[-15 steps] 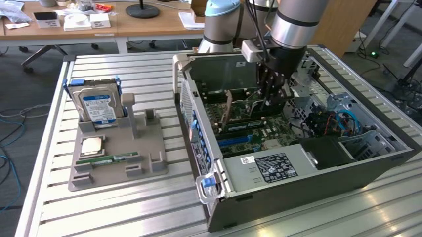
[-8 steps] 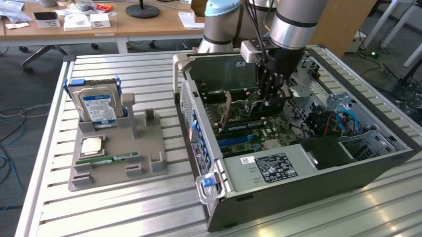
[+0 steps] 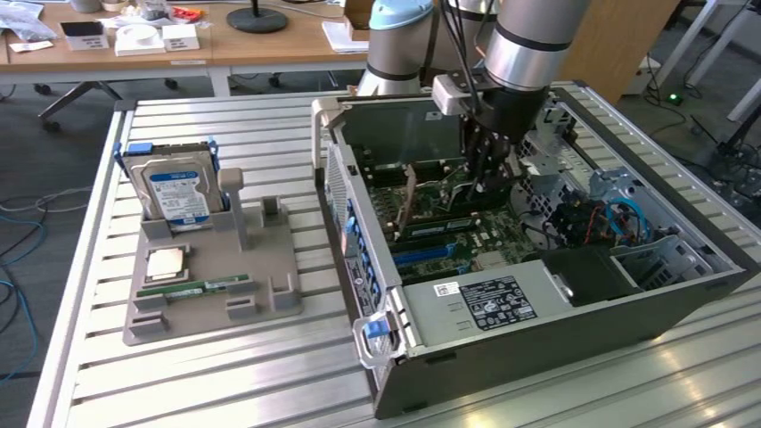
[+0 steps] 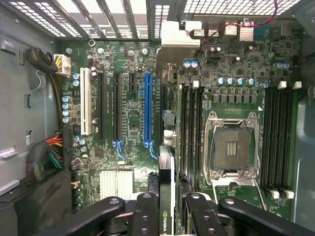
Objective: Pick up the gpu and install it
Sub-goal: 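Insert the gpu into the slot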
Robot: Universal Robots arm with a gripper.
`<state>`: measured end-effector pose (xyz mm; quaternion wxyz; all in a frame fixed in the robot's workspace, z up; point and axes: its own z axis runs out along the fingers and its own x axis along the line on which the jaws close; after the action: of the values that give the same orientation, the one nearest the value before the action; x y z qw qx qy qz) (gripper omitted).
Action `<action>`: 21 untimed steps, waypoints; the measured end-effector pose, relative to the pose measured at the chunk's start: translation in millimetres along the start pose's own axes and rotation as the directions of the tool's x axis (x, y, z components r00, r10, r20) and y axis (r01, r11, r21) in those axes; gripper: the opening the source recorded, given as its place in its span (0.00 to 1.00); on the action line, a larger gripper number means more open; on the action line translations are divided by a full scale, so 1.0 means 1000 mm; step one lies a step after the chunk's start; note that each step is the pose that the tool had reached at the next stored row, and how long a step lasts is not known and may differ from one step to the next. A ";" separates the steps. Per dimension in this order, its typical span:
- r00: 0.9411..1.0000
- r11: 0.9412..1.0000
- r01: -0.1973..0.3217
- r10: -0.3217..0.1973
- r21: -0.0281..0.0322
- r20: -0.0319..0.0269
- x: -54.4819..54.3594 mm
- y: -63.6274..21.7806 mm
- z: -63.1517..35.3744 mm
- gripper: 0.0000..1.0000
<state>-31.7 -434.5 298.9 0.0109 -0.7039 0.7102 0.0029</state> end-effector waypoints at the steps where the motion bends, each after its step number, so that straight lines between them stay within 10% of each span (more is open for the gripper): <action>1: 1.000 1.000 0.000 0.000 0.000 0.000 0.000 0.0001 0.0003 0.26; 21: 1.000 1.000 0.000 0.000 0.000 0.000 0.000 0.0080 0.0015 0.26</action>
<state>-39.7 -434.5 297.3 0.0108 -0.7039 0.7102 0.0028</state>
